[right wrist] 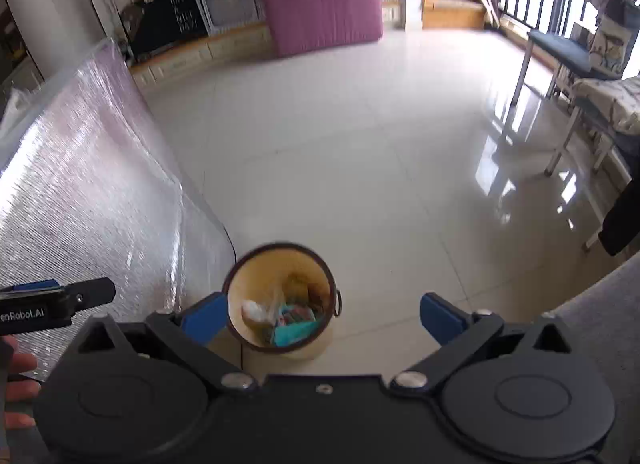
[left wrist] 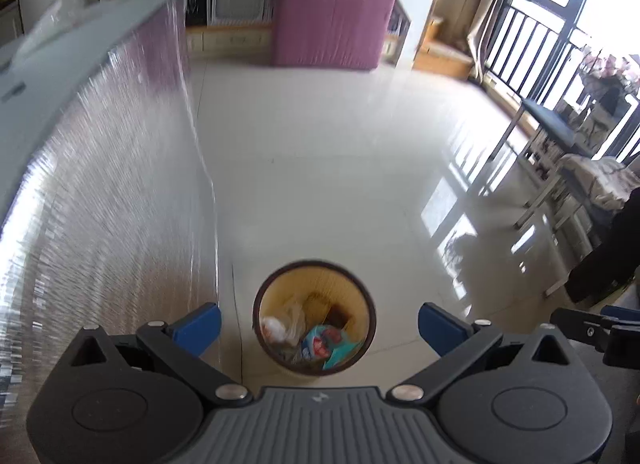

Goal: Collect trash
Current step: 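Lift both tools away from the wastebasket back toward the table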

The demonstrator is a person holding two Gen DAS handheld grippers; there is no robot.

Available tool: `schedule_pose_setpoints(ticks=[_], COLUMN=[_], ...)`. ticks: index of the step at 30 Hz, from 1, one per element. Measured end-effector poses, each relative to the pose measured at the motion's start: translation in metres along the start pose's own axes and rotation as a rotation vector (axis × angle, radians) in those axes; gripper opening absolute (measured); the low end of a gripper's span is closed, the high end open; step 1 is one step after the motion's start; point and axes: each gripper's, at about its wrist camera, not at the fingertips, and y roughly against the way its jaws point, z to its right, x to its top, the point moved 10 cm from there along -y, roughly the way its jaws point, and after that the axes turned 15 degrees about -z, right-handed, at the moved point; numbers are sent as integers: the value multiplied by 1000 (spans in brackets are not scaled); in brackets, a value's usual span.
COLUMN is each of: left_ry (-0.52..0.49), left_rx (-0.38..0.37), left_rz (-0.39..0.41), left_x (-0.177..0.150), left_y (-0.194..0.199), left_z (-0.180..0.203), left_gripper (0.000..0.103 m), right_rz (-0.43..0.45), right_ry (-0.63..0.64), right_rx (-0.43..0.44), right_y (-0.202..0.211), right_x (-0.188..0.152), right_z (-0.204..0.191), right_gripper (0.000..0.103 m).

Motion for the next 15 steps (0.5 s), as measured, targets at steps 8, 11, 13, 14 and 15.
schedule_pose_setpoints(ticks=[8, 11, 13, 14, 15], left_ry=[10, 17, 24, 27, 30], left_rx=[-28, -40, -39, -35, -29], left_rz=[140, 206, 250, 271, 294], left_x=[7, 9, 12, 14, 15], left_y=[65, 95, 115, 126, 136], left_z=[-11, -19, -28, -32, -38], left_gripper=[103, 103, 103, 103, 103], right_rz=[122, 170, 203, 223, 243], right_ry=[1, 17, 34, 45, 57], right_rx=[9, 15, 26, 35, 45], right_y=[50, 68, 80, 86, 92], right_x=[-3, -1, 1, 3, 6], right_z=[-17, -30, -41, -49, -58], right_gripper=[103, 103, 103, 103, 103])
